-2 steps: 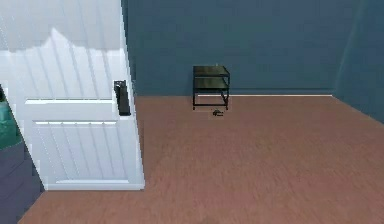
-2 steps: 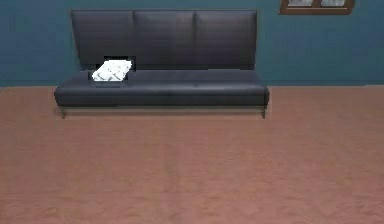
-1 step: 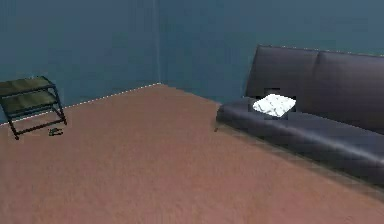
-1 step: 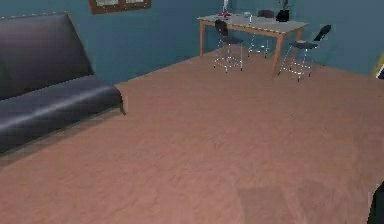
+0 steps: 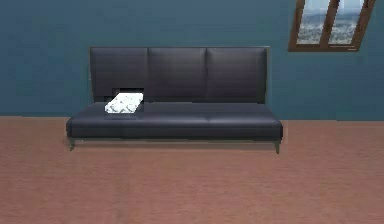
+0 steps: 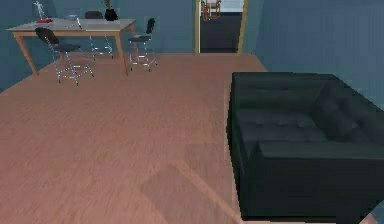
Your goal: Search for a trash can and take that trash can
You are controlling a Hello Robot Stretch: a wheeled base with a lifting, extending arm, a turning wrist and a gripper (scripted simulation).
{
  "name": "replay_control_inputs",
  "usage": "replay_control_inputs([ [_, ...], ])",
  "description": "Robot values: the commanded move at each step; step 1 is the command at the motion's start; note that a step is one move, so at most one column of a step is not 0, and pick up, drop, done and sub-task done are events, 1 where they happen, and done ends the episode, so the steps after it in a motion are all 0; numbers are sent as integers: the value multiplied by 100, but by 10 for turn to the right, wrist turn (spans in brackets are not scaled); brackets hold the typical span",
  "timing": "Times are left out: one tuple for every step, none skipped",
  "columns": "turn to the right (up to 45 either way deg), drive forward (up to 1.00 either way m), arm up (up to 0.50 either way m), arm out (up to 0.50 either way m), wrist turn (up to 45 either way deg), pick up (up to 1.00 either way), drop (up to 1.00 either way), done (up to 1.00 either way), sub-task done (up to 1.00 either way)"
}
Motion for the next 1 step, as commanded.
replay_control_inputs([
  [0,10,0,0,0,0,0,0,0],
])
